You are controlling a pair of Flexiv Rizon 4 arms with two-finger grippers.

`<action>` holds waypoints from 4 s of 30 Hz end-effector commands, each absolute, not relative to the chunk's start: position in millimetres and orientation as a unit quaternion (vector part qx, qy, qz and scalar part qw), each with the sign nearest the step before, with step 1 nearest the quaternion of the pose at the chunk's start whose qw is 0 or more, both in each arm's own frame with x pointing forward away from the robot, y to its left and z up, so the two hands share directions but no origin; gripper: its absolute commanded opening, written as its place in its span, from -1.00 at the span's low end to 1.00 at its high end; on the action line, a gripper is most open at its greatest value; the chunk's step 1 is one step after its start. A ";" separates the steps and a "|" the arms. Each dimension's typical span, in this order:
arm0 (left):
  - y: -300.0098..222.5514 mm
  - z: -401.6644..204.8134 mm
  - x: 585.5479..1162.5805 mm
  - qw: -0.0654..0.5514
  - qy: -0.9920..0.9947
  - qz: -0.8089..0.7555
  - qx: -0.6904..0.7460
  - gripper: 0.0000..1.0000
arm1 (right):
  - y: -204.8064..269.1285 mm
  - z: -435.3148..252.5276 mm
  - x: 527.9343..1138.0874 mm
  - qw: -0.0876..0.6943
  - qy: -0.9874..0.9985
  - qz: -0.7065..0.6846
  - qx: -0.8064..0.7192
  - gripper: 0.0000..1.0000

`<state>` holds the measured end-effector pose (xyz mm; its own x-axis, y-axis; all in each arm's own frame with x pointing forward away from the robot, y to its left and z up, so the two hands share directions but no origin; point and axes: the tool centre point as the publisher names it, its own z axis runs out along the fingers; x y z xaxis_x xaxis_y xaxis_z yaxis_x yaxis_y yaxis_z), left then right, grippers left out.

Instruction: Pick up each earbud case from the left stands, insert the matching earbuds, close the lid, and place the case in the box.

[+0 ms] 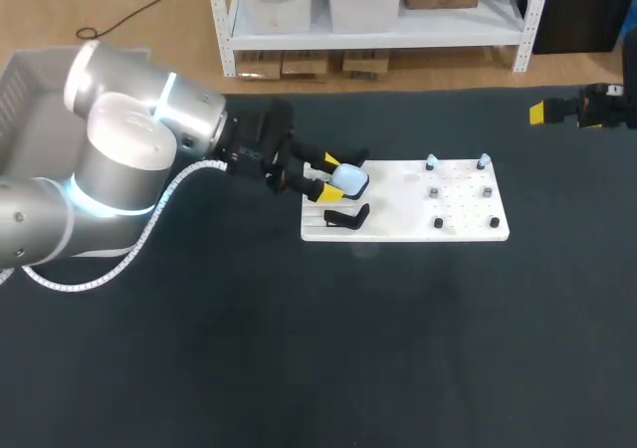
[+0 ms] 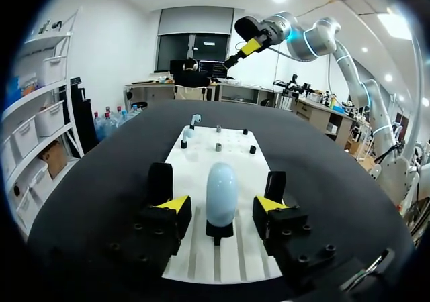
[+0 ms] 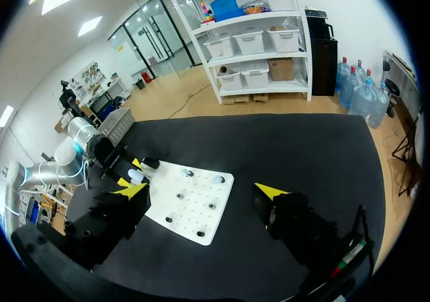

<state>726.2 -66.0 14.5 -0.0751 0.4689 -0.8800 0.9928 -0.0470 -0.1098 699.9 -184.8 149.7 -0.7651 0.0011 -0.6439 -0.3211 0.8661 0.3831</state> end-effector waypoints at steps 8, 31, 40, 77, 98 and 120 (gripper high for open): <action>-70.6 12.5 729.4 0.323 0.610 -0.408 0.598 0.11 | -184.9 150.0 699.6 0.331 0.908 0.243 -0.088 1.00; -71.6 16.6 726.8 0.327 0.604 -0.409 0.602 -1.00 | -184.9 150.0 699.6 0.331 0.908 0.243 -0.088 1.00; -59.2 46.1 715.0 0.365 0.589 -0.411 0.593 -1.00 | -184.9 150.0 699.6 0.331 0.908 0.243 -0.088 1.00; -42.4 129.3 686.3 0.446 0.535 -0.484 0.529 -1.00 | -184.9 150.0 699.6 0.331 0.908 0.243 -0.088 1.00; -61.8 136.8 678.2 0.452 0.492 -0.508 0.543 -1.00 | -135.8 171.1 654.6 0.308 0.903 0.272 -0.128 1.00; -60.2 126.3 680.8 0.461 0.494 -0.516 0.526 -1.00 | -16.2 195.0 621.8 0.265 0.899 0.221 -0.271 1.00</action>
